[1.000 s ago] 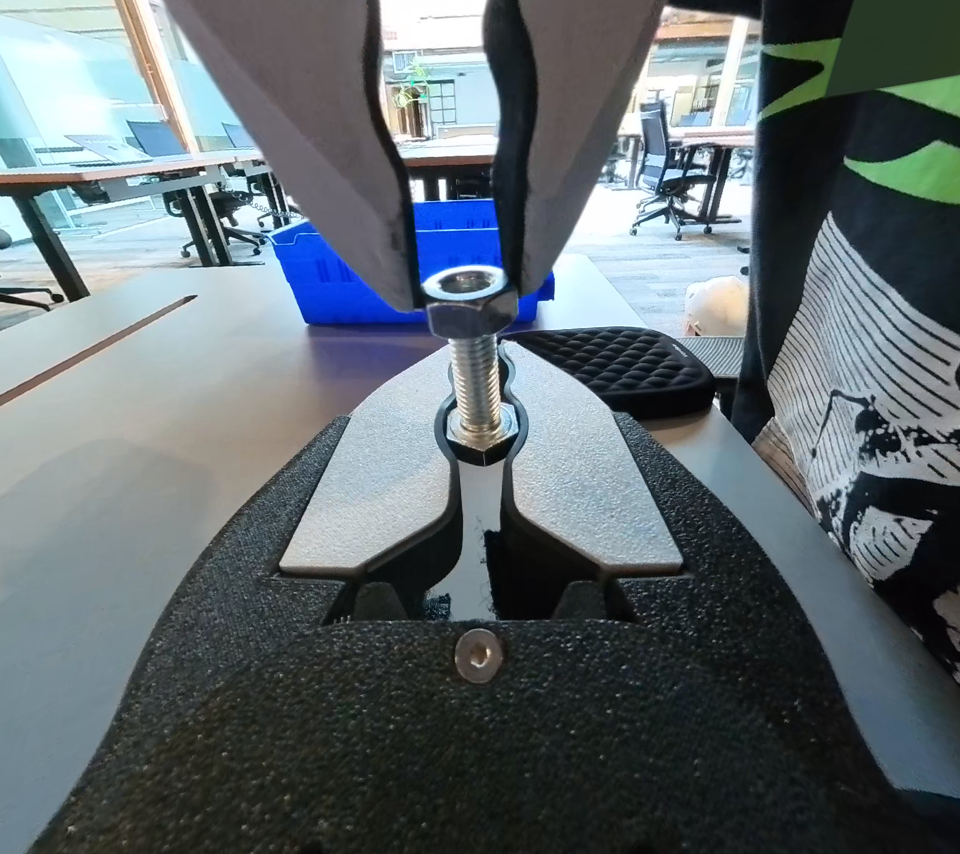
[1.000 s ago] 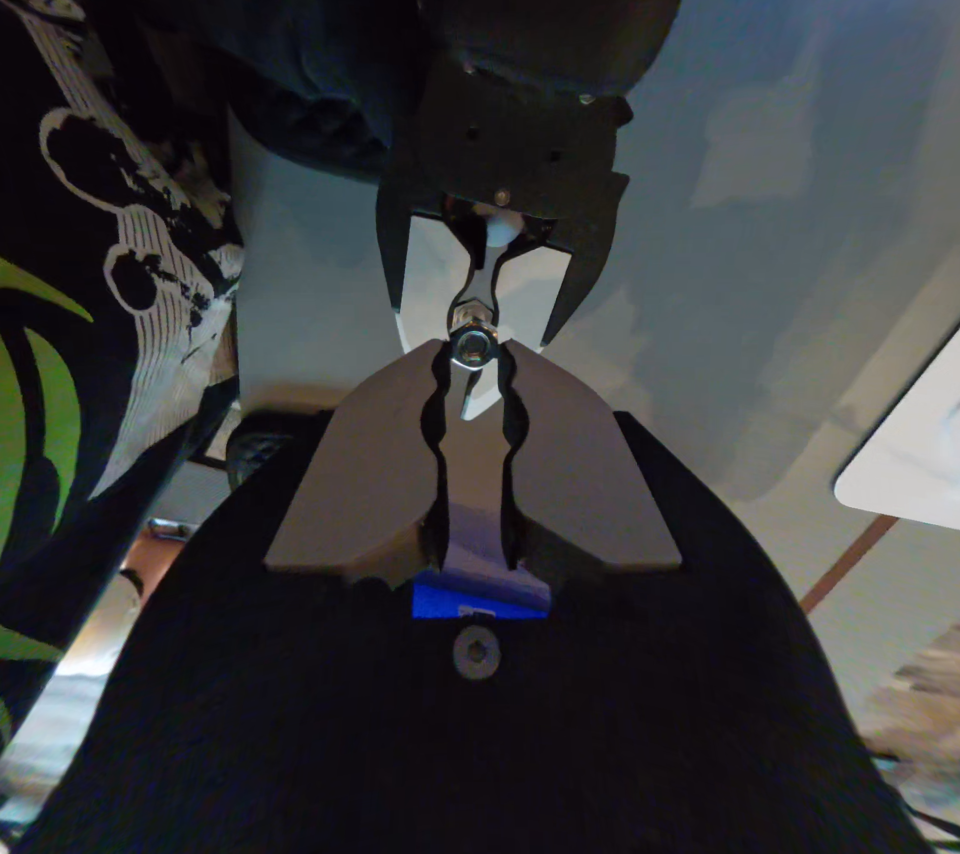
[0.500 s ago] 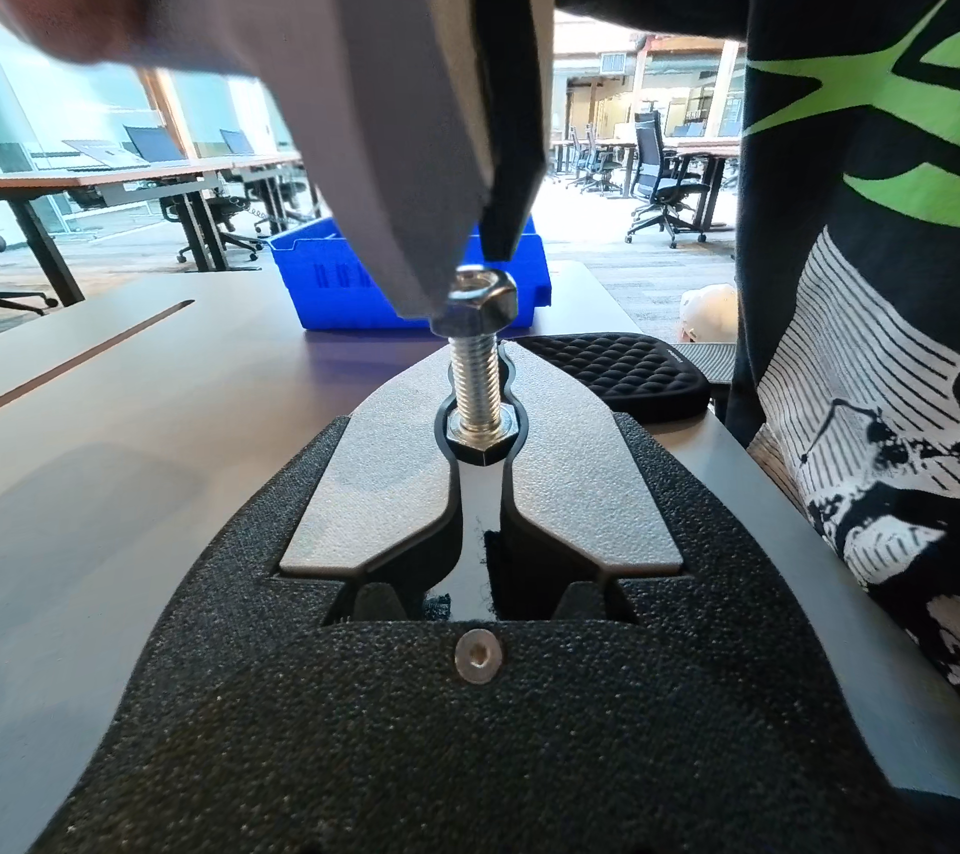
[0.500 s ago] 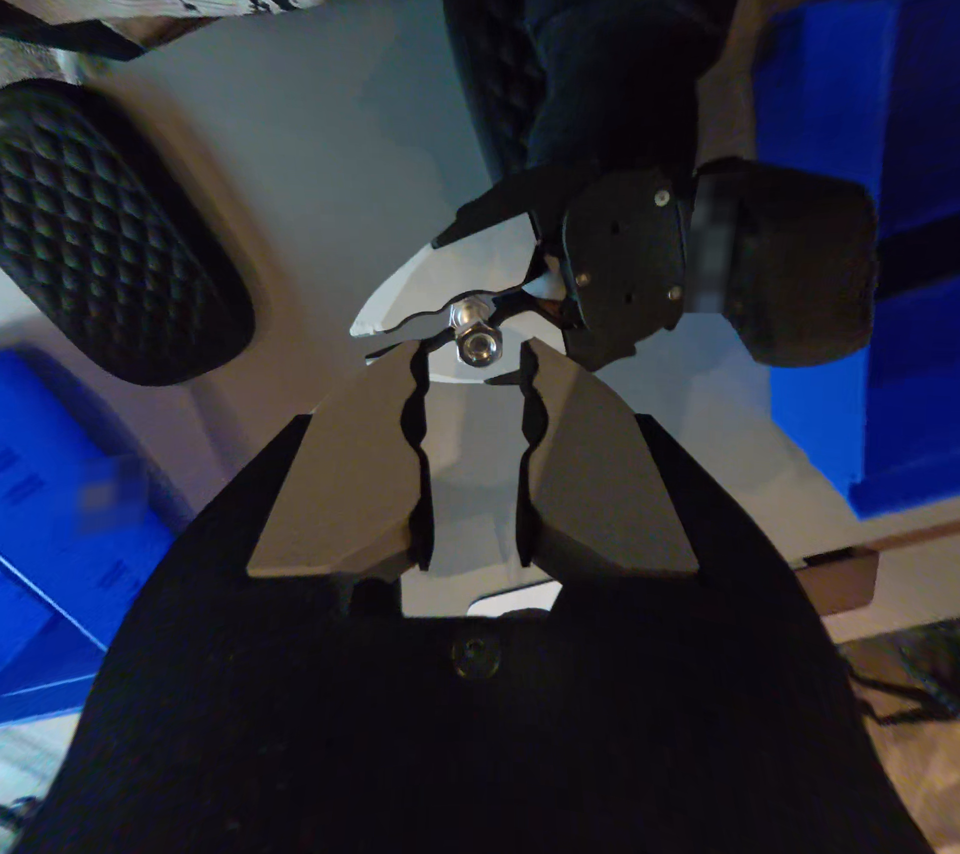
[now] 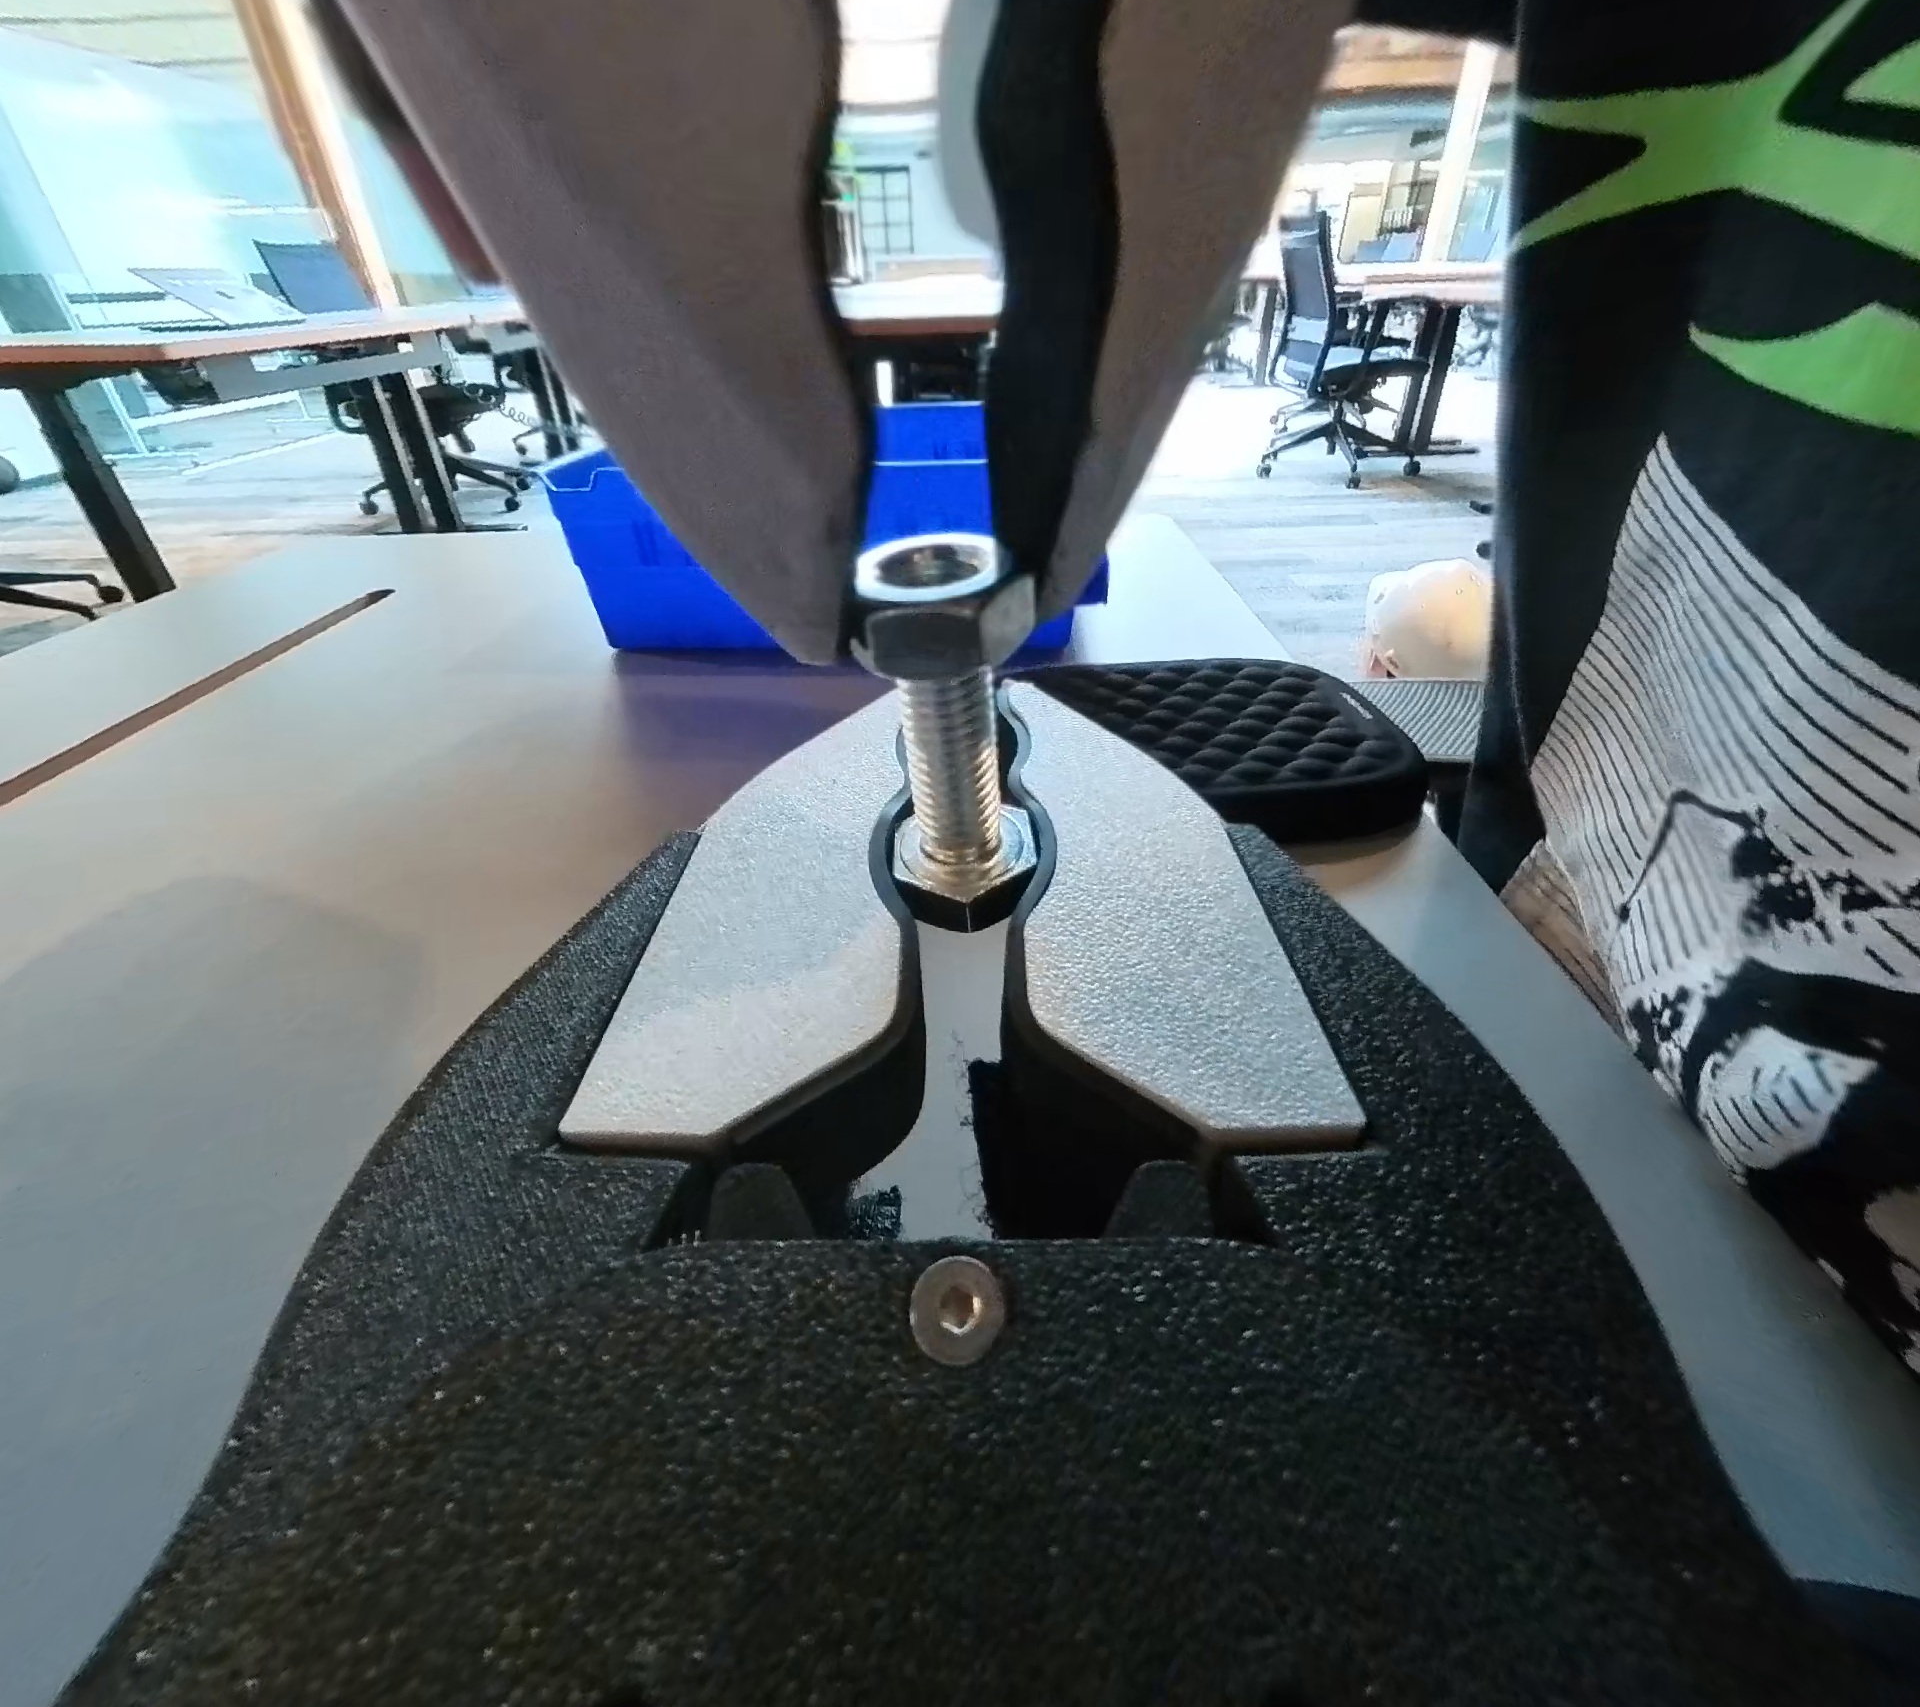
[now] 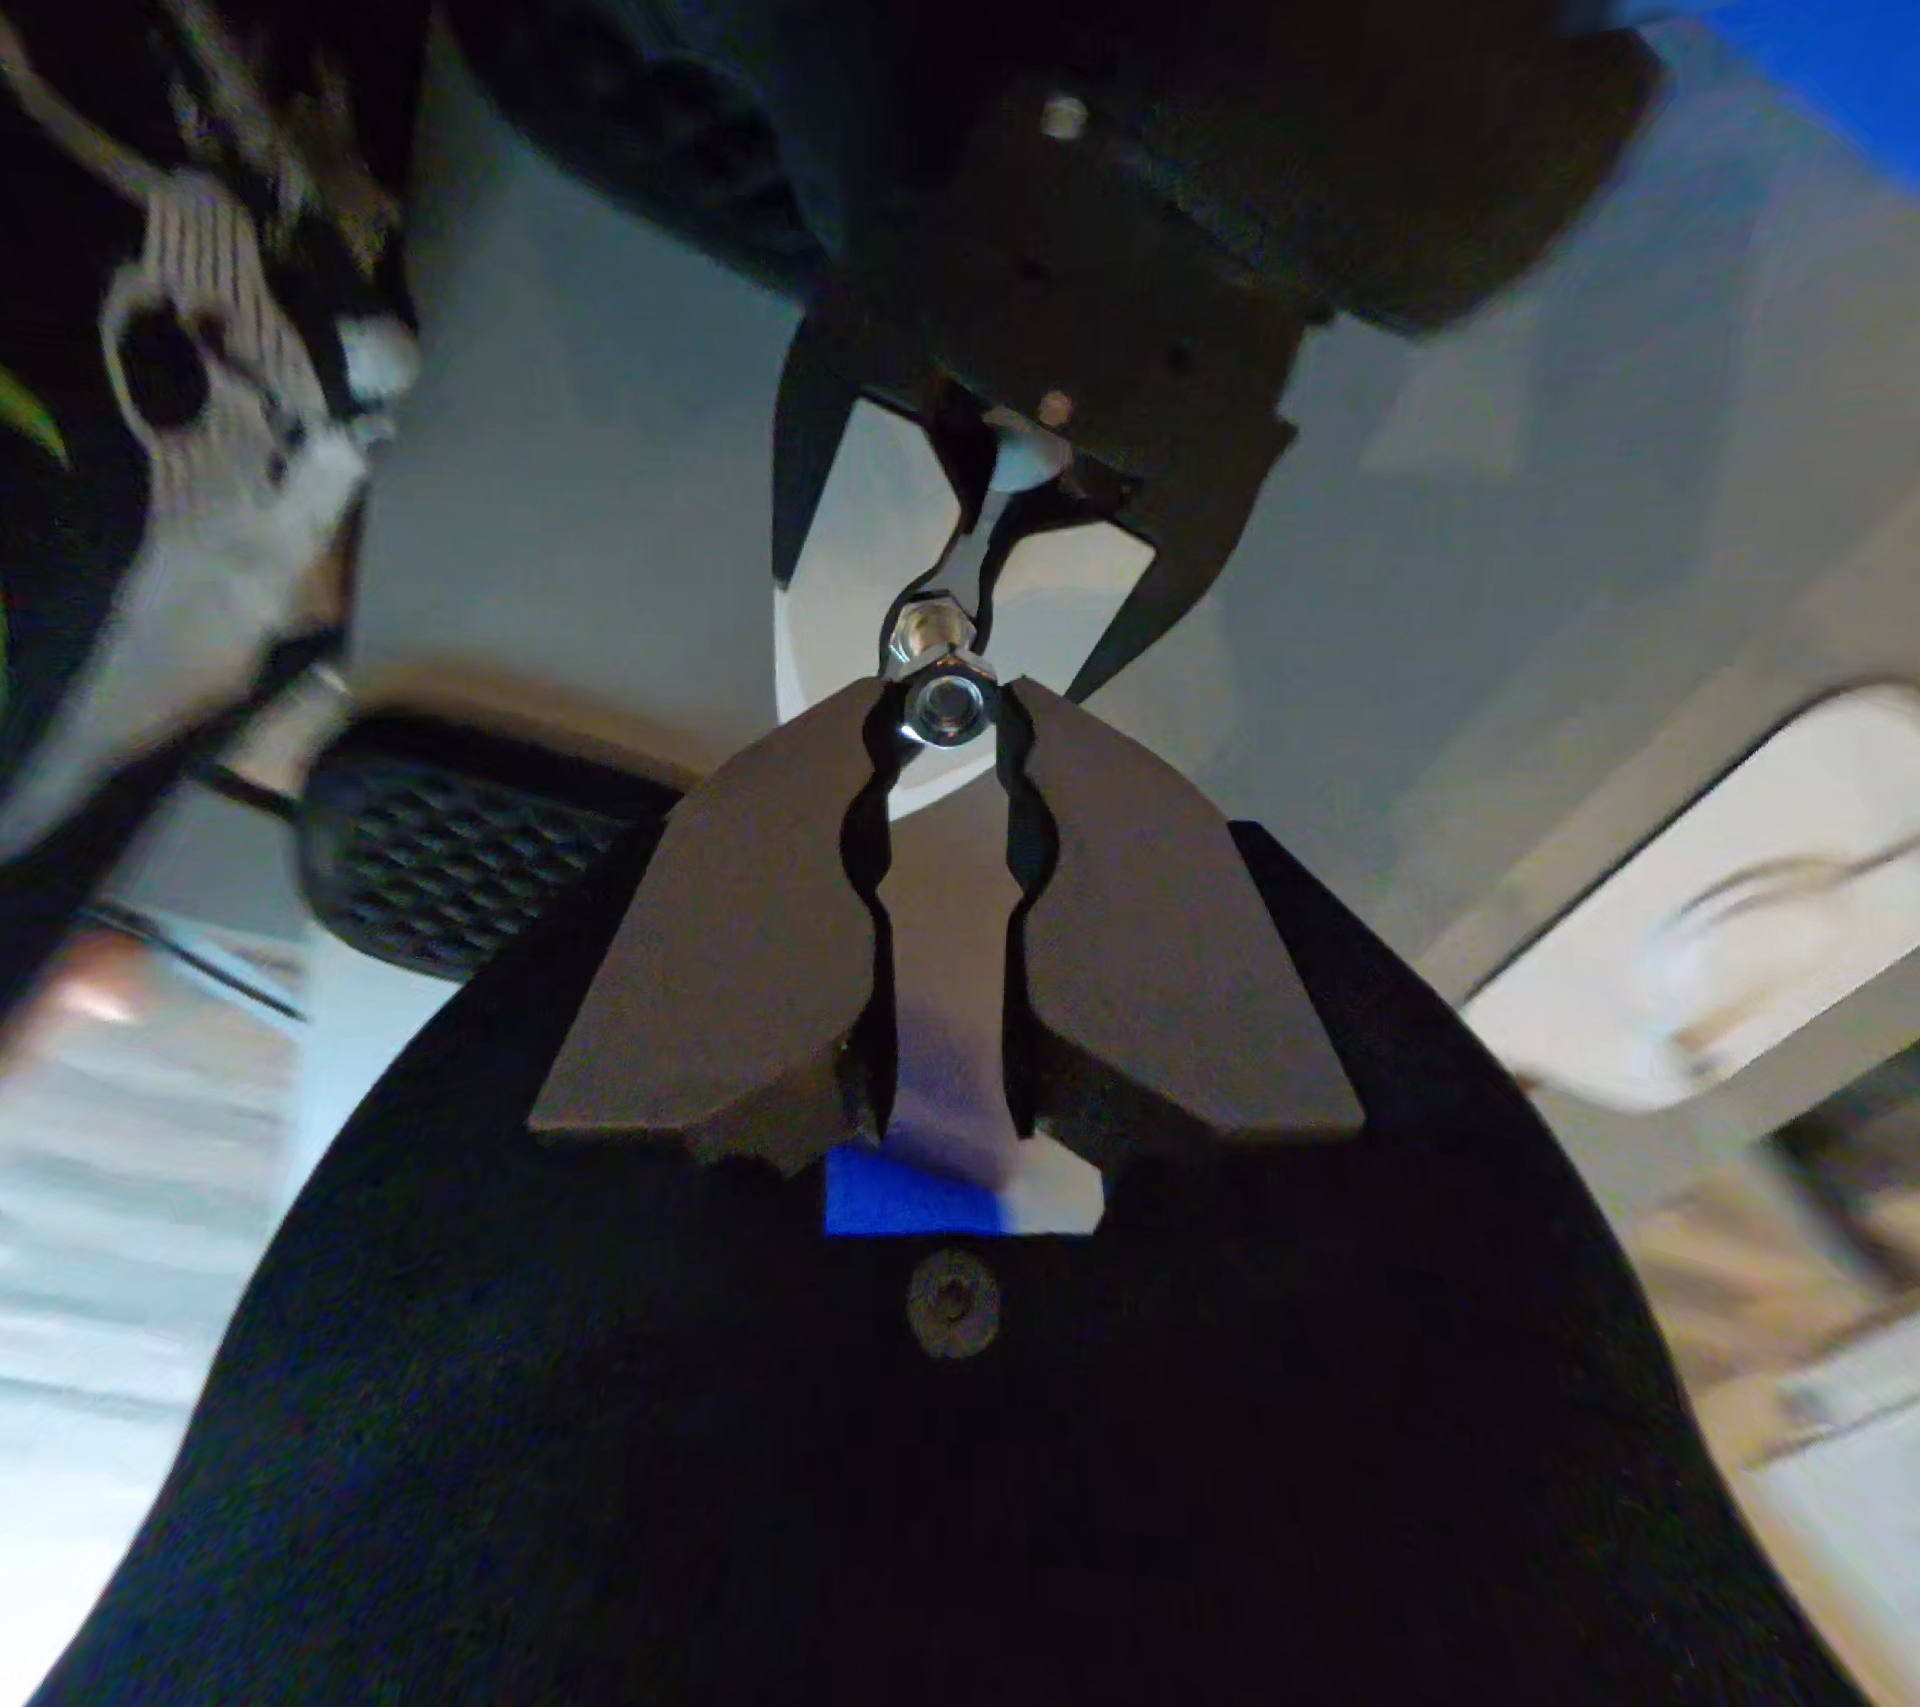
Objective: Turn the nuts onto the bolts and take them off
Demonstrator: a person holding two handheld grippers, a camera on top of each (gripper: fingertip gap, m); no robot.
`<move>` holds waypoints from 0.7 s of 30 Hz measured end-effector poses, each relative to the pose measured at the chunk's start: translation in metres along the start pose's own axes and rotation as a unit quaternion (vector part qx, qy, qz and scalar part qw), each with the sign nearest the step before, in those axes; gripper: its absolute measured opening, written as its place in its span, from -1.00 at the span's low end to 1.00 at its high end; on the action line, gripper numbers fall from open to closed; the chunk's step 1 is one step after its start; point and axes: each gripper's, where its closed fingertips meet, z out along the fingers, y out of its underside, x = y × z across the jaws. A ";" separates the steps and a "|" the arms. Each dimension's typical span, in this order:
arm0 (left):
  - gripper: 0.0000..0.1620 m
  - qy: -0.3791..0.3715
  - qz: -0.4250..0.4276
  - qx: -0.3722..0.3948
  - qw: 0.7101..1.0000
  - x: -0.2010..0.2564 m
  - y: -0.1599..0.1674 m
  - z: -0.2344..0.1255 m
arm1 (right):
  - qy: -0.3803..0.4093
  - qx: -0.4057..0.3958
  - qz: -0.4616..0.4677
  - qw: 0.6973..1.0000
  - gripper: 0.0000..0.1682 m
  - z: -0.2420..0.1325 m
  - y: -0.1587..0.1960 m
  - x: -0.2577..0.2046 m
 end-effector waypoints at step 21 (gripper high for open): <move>-0.87 0.007 0.000 0.005 1.000 0.003 -0.002 0.000 | -0.020 0.022 -0.391 0.920 -0.62 -0.004 -0.001 -0.001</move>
